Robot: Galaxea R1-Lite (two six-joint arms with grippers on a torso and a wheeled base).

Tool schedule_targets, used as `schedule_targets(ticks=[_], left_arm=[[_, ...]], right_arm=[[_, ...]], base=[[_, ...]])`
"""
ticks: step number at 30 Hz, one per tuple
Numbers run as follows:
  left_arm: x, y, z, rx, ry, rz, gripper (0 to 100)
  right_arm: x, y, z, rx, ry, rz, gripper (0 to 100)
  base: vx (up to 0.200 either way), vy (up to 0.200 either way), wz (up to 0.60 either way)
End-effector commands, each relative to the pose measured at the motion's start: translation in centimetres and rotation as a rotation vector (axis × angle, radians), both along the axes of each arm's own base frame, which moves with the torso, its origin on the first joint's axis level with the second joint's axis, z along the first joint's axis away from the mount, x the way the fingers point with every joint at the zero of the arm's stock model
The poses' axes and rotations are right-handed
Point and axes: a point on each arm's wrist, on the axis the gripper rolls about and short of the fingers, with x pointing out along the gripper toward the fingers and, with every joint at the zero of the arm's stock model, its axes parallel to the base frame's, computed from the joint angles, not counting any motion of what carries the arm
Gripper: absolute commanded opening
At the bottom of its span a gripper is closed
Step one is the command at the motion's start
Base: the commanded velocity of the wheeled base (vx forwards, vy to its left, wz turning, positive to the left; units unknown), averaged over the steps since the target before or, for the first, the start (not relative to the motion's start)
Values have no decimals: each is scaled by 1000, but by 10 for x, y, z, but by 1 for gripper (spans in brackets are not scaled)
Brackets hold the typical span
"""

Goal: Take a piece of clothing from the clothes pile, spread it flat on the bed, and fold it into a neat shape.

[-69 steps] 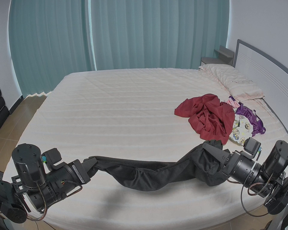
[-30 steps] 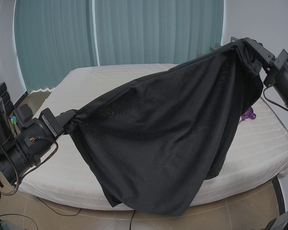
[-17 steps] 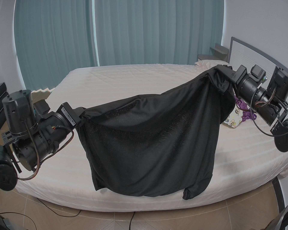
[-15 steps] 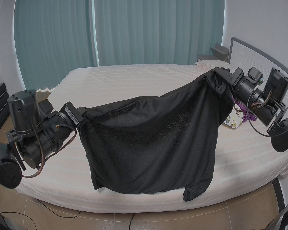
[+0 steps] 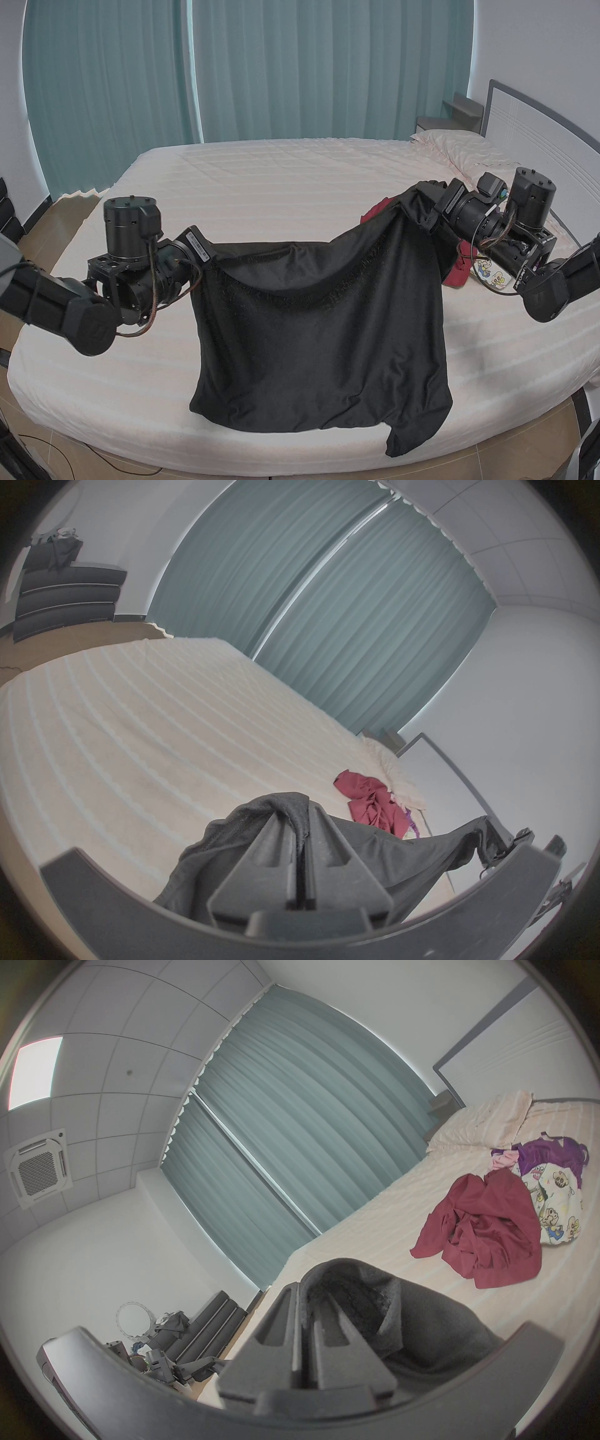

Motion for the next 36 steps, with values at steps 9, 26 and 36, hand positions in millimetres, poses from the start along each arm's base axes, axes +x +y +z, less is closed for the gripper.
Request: schedule_targets(ticks=[9,26,36], left_arm=[[75,-6,-86,67,176,56,0],[126,22,-134,102,232,187,100],[106,40,-118,104,259,215,100]], right_arm=[[55,7,-83,-56,174,-64,0],[117,-7,-146,-97,289,-287,100],[102,-26,-171,-177,497,-322,100]], base=[[0,0,0],[0,0,0],[0,0,0]])
